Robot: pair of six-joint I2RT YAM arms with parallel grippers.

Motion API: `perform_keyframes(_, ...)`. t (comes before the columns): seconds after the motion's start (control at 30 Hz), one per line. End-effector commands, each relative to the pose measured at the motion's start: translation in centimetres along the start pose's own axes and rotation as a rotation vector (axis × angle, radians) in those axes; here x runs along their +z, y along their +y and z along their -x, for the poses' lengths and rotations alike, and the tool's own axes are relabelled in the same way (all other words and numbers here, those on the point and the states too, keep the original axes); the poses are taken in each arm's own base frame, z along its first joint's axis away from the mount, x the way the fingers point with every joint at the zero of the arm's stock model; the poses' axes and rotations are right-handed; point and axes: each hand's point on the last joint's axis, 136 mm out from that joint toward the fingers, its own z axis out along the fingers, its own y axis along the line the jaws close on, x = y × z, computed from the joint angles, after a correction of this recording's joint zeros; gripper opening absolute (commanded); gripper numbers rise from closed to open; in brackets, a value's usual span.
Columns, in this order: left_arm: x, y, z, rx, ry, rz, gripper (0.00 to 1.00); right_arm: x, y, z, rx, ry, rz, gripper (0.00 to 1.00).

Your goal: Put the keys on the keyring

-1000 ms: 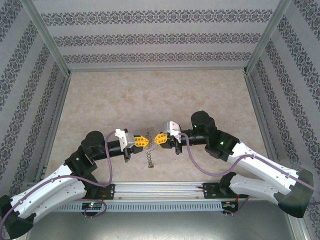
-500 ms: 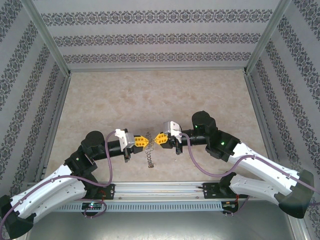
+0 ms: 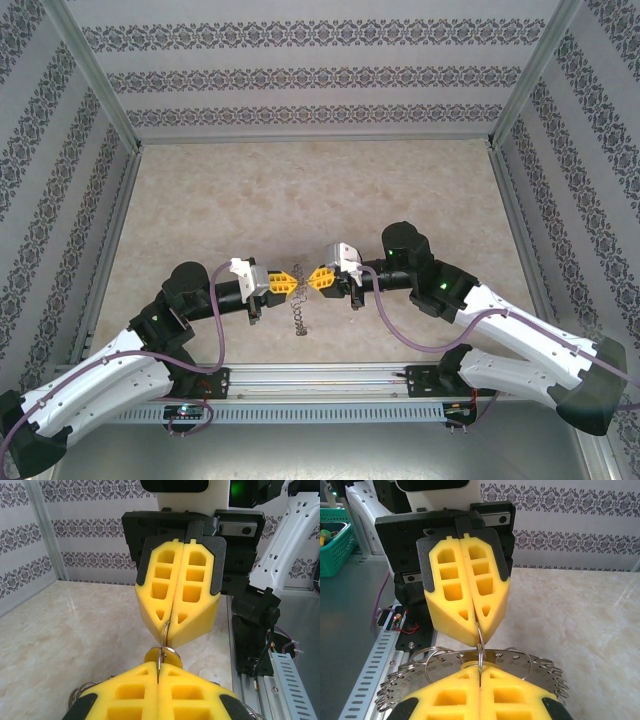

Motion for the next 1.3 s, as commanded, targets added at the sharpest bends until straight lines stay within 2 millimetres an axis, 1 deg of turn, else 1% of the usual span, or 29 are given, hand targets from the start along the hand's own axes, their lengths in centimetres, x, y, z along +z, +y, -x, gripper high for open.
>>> perform_keyframes(0.0,-0.36,0.19,1.76,0.061,-0.072,0.01,0.0,0.06,0.71,0.47,-0.003,-0.02,0.039,0.0)
perform_keyframes(0.23,-0.35,0.19,1.82,0.062,-0.074,0.01,0.0,-0.28,0.81,0.57,-0.004,-0.022,0.03,0.0)
perform_keyframes(0.87,-0.36,0.19,1.95,0.067,-0.074,0.01,0.0,0.12,0.73,0.62,0.001,-0.016,0.046,0.0)
perform_keyframes(1.27,-0.34,0.17,1.84,0.067,-0.073,0.008,0.0,-0.15,0.97,0.88,0.0,-0.022,0.05,0.0)
